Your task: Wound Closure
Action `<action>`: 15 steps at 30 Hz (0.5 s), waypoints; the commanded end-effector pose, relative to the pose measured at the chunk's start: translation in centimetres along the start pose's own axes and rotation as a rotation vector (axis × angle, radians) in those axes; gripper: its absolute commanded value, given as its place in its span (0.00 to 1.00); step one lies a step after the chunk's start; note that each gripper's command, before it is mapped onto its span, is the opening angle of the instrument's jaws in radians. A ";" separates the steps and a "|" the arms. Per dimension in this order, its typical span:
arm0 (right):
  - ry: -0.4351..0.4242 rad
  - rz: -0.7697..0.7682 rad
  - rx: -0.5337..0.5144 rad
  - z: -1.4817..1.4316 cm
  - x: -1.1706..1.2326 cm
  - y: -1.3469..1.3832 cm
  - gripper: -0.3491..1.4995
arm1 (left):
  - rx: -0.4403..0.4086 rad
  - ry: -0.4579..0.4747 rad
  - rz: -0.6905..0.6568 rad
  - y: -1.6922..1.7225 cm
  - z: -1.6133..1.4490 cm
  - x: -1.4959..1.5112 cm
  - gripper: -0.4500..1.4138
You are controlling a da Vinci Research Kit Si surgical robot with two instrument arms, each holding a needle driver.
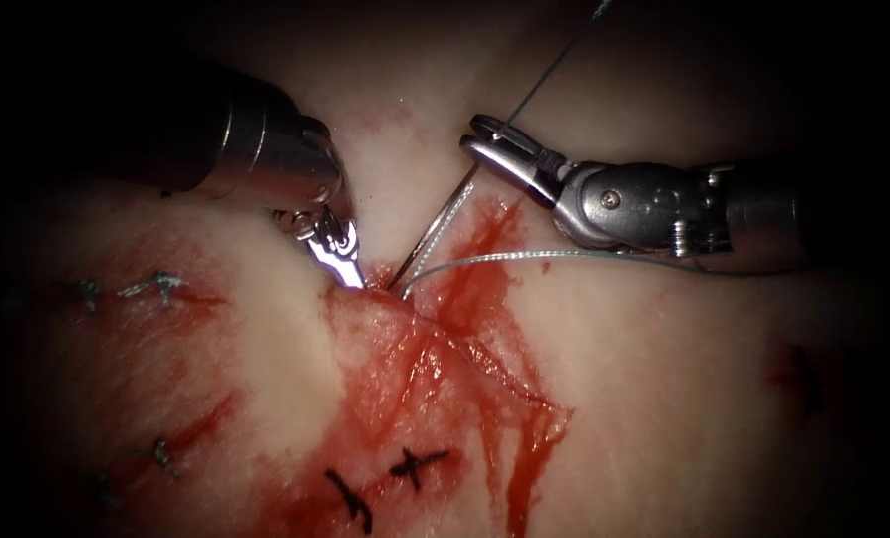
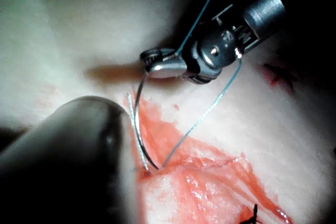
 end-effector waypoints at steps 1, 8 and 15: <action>0.003 0.000 0.006 0.08 -0.04 -0.03 0.00 | 0.000 0.000 0.000 -0.04 0.03 0.05 0.00; -0.005 0.003 0.016 0.10 -0.05 -0.06 0.00 | 0.000 0.000 0.000 -0.04 0.03 0.05 0.00; -0.013 0.032 0.026 0.09 -0.10 -0.10 0.00 | 0.000 0.000 0.000 -0.04 0.04 0.05 0.00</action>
